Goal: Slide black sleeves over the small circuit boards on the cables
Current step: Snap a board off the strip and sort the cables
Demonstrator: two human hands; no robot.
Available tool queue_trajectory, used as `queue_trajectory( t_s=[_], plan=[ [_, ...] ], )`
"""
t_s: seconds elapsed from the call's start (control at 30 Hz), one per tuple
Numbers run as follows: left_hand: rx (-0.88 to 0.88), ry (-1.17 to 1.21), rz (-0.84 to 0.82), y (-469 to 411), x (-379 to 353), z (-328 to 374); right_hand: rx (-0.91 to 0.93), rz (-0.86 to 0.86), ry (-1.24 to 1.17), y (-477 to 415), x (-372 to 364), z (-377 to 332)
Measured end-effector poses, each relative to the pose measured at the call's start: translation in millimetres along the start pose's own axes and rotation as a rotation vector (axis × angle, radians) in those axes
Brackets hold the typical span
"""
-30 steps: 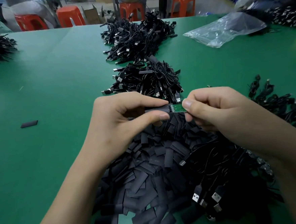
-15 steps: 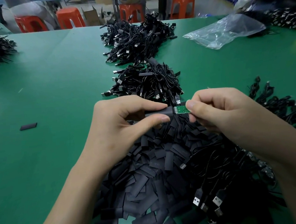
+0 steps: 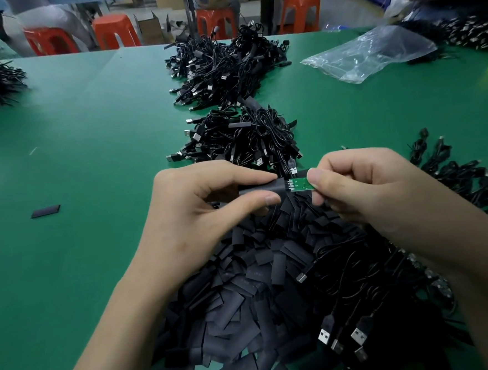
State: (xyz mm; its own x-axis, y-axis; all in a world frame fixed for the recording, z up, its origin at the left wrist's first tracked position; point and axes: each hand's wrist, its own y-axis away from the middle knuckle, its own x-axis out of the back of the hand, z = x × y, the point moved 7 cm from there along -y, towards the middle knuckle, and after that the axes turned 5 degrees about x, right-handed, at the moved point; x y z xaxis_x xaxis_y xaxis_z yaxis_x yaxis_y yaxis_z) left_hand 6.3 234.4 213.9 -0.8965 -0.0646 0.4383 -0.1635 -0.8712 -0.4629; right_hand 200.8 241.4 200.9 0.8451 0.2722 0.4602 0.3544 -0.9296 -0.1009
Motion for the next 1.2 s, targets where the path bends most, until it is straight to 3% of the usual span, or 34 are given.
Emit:
queue_trajectory(
  t_s=[0.33, 0.6, 0.77, 1.03, 1.2],
  plan=[
    [0.003, -0.076, -0.001, 0, -3, -3, 0.078, 0.075, 0.135, 2, 3, -11],
    [0.050, 0.059, 0.010, 1, -2, -5, 0.018, 0.022, 0.011, 1, 1, -7],
    [0.059, 0.022, 0.009, 1, -2, -6, 0.105, 0.032, 0.104, 3, 2, -17],
    [0.037, -0.023, 0.006, 0, -3, -3, 0.167, 0.092, 0.246, 8, 2, -35],
    [-0.072, -0.068, -0.014, 0, -2, 9, 0.090, 0.032, 0.139, 6, 3, -24]
  ],
)
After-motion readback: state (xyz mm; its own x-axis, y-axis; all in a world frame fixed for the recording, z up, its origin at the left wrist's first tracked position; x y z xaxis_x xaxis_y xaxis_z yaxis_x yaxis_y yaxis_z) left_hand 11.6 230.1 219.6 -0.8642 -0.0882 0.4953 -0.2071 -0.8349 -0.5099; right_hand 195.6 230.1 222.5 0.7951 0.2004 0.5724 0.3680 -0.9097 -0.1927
